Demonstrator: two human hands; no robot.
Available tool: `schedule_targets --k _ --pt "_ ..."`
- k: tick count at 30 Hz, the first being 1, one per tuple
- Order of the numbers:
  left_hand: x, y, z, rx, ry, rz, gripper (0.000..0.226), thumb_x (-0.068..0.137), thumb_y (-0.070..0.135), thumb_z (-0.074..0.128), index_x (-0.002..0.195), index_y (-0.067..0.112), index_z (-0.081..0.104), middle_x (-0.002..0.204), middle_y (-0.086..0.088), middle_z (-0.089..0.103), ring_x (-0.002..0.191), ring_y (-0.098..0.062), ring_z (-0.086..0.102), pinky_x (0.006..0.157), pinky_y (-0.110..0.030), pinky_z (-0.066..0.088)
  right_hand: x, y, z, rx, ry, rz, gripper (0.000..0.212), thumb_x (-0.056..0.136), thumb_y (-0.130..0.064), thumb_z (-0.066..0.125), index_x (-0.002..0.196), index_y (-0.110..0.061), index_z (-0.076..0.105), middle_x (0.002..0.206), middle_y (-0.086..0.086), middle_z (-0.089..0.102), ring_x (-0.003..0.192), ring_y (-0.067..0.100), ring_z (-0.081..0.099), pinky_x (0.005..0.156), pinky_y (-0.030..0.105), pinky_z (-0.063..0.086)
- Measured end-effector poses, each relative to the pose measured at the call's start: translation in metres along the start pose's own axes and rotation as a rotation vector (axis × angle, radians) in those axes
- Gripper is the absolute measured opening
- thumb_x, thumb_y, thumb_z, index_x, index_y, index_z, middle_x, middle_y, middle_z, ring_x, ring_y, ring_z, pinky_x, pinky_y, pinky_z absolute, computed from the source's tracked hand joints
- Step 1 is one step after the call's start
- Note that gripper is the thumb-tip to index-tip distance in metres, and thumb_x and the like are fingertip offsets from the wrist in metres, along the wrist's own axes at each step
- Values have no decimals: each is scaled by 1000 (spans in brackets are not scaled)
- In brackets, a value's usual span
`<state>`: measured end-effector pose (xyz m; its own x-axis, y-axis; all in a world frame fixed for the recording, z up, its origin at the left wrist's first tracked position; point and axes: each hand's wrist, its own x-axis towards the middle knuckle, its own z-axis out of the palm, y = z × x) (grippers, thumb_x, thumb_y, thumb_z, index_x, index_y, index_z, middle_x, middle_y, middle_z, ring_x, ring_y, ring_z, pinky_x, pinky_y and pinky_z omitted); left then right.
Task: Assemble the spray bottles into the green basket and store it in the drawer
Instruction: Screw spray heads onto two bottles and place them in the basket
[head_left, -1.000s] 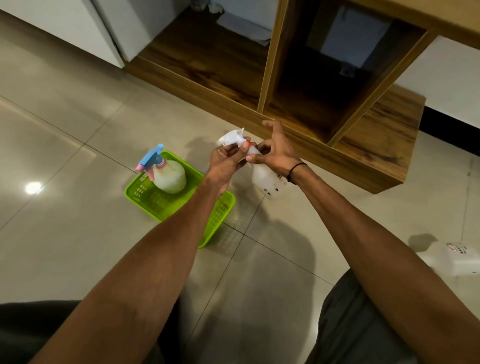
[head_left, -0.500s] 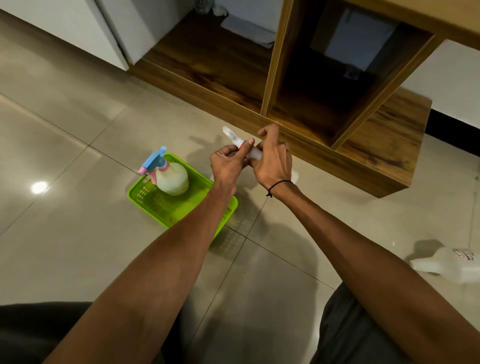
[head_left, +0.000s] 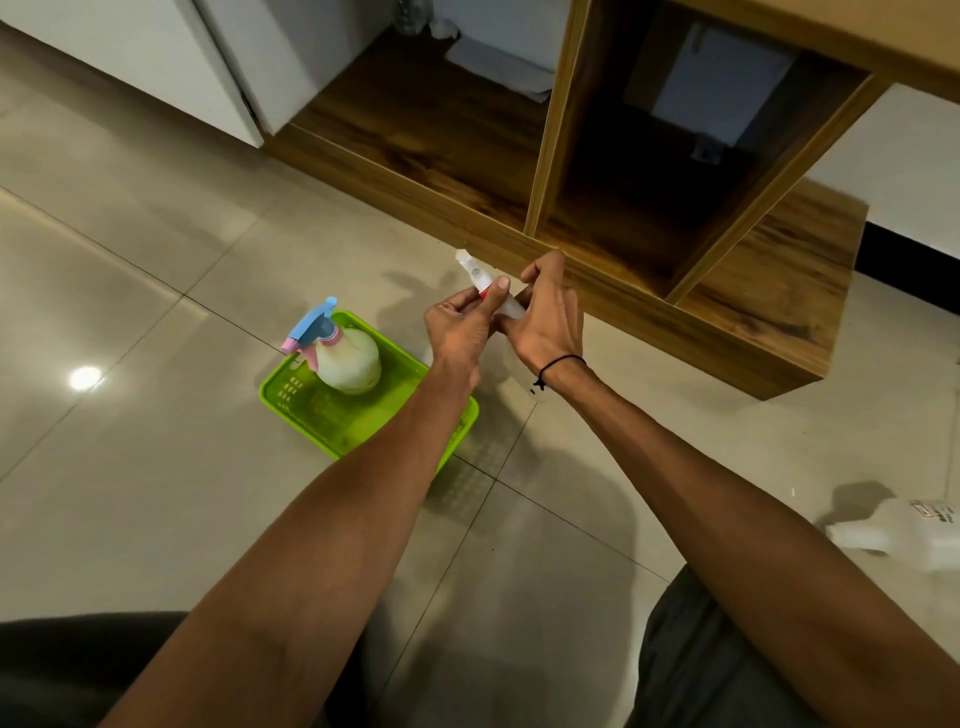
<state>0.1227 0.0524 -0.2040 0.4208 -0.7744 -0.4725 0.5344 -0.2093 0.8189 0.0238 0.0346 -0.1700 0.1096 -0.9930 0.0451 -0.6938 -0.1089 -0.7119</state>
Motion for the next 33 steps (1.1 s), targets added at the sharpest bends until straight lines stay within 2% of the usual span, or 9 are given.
schedule_targets --k 4,9,11,14,16,18,23,30,33 --pt "-3 2 10 12 30 6 34 83 18 90 107 -4 79 91 -11 82 76 -14 77 73 -31 65 -2 -3 -1 -33 70 -29 51 82 -23 81 112 -19 41 80 1 64 72 28 66 65 43 55" --pt "3 3 -1 123 -80 -51 26 89 30 85 97 5 81 73 -2 77 62 -6 70 66 -25 60 -2 4 -8 -44 20 -72 52 83 -24 82 115 -17 41 77 -1 61 75 28 66 72 46 56" --pt "4 2 -3 109 -109 -61 27 91 28 83 104 4 81 78 -4 79 65 -8 70 71 -26 62 0 6 -9 -26 -13 -55 57 80 -24 86 115 -17 42 74 -9 58 73 22 65 66 41 55" --pt "3 -1 -4 72 -148 -65 34 93 26 80 114 0 78 105 -18 80 87 -20 72 89 -36 64 6 8 -12 12 -38 -11 65 71 -24 93 112 -18 43 73 -15 54 68 5 58 59 33 49" --pt "2 -2 -4 38 -159 -66 37 94 26 79 118 -3 76 114 -24 78 98 -26 73 97 -41 62 9 9 -14 32 -57 14 67 67 -25 94 111 -18 44 76 -15 55 72 13 63 63 40 55" --pt "0 0 -2 23 -123 -54 37 92 25 81 116 -3 77 111 -23 79 95 -24 75 94 -40 63 9 7 -13 36 -54 17 66 67 -26 94 109 -18 44 76 -14 56 77 20 66 68 46 59" --pt "-4 5 11 18 2 3 29 83 15 89 106 1 80 88 -10 80 67 -9 75 67 -26 63 4 1 -7 -9 30 -12 52 78 -29 85 107 -18 43 71 -11 54 69 23 65 65 50 58" --pt "-3 5 6 66 -66 -54 33 87 27 86 109 2 80 75 -1 78 64 -6 70 69 -27 63 1 6 -14 -20 52 -51 55 79 -30 88 104 -22 39 67 -14 50 67 18 62 84 51 58" --pt "-3 3 6 68 -92 -72 27 88 30 85 106 10 81 85 -4 82 73 -9 74 76 -32 65 2 6 -16 -31 47 -72 55 80 -32 87 104 -22 39 67 -14 50 69 21 64 85 50 58"
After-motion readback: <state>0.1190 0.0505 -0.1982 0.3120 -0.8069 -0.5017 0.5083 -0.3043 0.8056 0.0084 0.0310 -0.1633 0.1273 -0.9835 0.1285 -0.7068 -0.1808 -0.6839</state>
